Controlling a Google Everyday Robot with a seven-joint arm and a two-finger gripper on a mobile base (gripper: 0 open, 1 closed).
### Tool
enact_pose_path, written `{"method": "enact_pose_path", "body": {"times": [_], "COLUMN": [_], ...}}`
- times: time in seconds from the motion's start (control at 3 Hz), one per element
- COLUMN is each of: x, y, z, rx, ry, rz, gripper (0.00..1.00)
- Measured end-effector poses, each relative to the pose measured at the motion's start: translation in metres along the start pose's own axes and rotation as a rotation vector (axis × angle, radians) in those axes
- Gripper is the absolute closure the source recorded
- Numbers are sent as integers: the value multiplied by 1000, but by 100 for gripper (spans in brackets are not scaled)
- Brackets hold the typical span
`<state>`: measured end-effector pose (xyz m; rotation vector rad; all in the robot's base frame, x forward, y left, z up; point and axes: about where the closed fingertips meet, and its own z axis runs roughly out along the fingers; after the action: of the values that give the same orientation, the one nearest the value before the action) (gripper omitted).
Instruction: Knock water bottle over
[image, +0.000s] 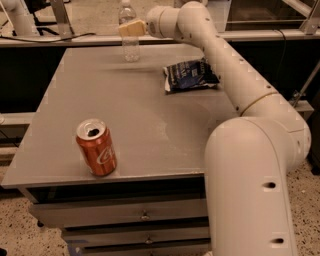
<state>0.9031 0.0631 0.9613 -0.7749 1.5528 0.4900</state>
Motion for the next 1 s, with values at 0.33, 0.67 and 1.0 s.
{"method": "enact_pose_path", "body": {"times": [0.33,0.67,1.0], "x": [-3,-2,-1], "y": [11,15,14], "z": [19,26,20], "rx": [-28,-40,-41], "ry": [-5,3,-1], "rz": [7,17,27], "gripper": [16,38,62]}}
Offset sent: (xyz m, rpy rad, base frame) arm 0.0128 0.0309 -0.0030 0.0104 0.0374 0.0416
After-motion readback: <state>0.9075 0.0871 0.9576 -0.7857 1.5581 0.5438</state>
